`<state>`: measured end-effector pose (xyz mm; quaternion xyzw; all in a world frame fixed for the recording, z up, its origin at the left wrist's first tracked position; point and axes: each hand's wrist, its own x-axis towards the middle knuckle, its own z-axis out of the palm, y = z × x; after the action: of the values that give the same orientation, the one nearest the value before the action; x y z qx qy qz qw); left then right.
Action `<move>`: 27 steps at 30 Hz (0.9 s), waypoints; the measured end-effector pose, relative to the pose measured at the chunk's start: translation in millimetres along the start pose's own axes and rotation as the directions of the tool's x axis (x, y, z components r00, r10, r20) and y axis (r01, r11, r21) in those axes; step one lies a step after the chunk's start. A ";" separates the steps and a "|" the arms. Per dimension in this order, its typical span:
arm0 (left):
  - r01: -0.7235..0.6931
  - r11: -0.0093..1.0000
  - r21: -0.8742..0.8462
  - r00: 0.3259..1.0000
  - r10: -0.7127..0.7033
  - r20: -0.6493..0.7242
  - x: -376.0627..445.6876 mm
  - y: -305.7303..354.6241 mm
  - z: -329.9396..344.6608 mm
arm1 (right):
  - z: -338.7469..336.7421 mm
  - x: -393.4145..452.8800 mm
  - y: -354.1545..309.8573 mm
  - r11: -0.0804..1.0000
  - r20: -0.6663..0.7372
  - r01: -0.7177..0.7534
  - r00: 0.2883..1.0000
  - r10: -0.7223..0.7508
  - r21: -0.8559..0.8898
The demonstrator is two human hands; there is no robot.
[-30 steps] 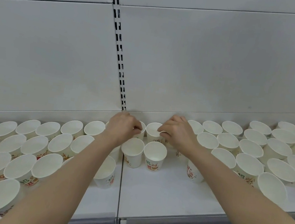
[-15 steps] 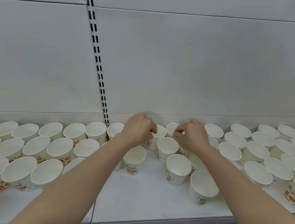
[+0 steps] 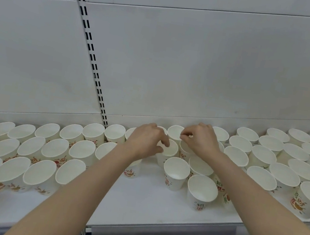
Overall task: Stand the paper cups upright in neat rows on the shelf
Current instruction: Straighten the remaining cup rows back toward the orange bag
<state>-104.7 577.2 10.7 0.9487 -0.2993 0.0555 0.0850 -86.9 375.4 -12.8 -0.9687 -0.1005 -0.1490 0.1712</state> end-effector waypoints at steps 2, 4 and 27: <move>-0.008 1.000 0.023 1.000 0.008 0.018 -3.0 1.4 1.1 | -10.6 -18.0 5.0 0.998 -0.060 0.017 0.998 -0.013 0.063; -0.023 0.996 0.083 0.998 0.019 0.055 -4.1 1.1 3.8 | -18.6 -39.0 3.6 0.991 -0.071 0.040 0.997 -0.031 0.125; 0.152 0.840 -0.521 0.917 -0.317 -0.243 -113.7 -25.3 -61.7 | -34.0 -111.9 -61.0 0.977 -0.113 0.127 0.988 -0.109 0.170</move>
<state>-186.1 673.0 50.1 0.9034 -0.1659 0.1195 0.3770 -215.2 403.2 -0.1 -0.9331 -0.1617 -0.1990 0.2521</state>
